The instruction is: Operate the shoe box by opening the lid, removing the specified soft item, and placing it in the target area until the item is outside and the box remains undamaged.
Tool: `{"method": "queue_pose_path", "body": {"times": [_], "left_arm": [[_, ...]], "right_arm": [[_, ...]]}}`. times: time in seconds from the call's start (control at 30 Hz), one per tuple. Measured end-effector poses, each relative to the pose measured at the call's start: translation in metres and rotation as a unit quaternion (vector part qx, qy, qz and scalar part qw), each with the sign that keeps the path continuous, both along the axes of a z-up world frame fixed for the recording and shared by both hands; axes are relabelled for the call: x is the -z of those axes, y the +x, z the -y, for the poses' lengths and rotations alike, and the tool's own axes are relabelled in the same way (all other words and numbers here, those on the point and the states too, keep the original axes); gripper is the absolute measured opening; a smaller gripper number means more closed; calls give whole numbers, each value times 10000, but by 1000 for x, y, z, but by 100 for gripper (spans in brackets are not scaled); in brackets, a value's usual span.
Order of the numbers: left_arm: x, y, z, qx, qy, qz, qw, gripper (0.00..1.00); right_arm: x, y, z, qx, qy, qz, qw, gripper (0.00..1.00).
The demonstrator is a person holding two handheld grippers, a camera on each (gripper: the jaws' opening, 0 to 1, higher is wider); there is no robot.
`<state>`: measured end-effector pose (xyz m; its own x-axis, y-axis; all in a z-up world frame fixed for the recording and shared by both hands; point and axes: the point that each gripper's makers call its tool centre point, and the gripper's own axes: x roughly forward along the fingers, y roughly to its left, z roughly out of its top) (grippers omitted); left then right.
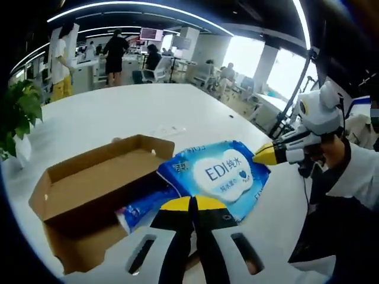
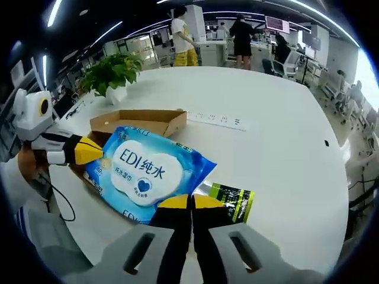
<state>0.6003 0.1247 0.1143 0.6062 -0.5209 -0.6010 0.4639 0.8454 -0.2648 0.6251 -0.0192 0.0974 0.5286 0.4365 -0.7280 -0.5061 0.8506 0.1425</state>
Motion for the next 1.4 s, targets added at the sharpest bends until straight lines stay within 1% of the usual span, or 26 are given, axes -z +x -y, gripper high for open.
{"method": "queue_pose_path", "body": {"times": [0.43,0.63,0.8,1.0,1.2,1.4], "left_arm": [[3,4,42,205,-72,-39,9998,0],[10,4,60,279,-54,-73,9996,0],[19,4,72,301,-39,-146,9994,0],[34,5,82,327,82,-230,9992,0],[52,5,89,345,286,-348,9984,0],[64,5,96,461,588,-409,9964,0]], "right_arm": [[7,2,41,278,-81,-49,9996,0],[12,5,58,359,-134,-69,9992,0],[21,7,69,397,-166,-121,9990,0],[34,11,78,395,-222,-182,9988,0],[48,15,84,352,-269,-259,9987,0],[63,18,89,296,-341,-332,9984,0]]}}
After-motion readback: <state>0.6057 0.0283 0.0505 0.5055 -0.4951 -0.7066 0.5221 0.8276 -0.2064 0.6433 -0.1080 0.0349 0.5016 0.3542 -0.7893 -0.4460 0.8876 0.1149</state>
